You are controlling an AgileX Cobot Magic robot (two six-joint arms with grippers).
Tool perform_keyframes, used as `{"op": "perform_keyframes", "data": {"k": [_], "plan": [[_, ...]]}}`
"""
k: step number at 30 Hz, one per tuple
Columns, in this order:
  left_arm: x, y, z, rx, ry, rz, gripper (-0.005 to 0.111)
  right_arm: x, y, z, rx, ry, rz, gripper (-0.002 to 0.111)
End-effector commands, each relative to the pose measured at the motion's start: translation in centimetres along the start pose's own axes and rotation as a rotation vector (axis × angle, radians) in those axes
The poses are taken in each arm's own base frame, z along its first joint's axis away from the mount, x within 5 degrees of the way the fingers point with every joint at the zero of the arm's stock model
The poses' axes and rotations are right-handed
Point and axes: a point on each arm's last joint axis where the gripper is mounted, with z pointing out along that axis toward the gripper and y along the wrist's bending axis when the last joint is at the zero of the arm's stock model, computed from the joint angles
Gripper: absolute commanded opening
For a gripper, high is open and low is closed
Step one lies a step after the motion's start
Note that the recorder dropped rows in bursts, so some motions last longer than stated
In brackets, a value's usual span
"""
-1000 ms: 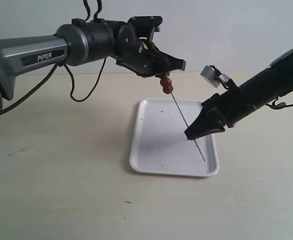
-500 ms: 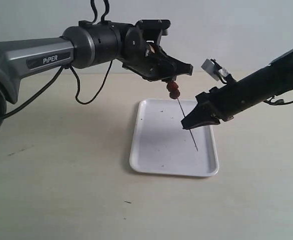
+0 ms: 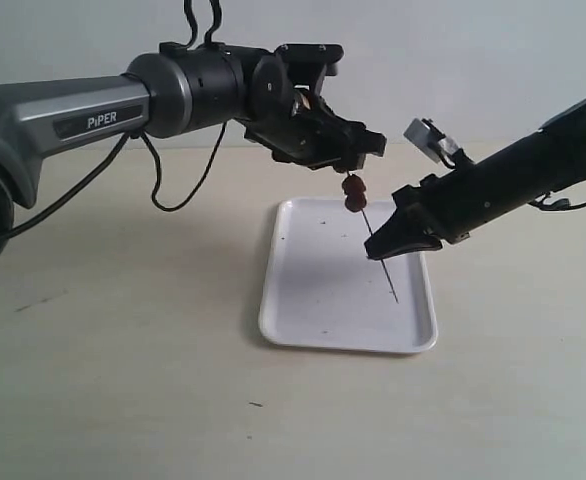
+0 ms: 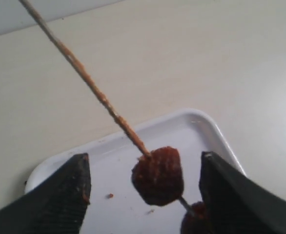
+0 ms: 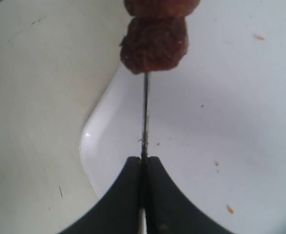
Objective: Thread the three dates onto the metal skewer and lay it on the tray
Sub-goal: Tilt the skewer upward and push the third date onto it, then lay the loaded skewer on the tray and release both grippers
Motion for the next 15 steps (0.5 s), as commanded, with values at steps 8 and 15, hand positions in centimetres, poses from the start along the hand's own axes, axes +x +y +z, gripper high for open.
{"op": "perform_keyframes", "data": {"k": [8,15], "plan": [[-2.6,1.3,-5.1,-0.030,0.033,0.021,0.043,1.8,-0.3,1.0,0.032,0.013,0.240,0.000],[-3.7,0.6,-9.4,-0.031,0.093,0.095,0.042,2.1,0.2,2.1,0.065,0.044,0.386,0.000]]}}
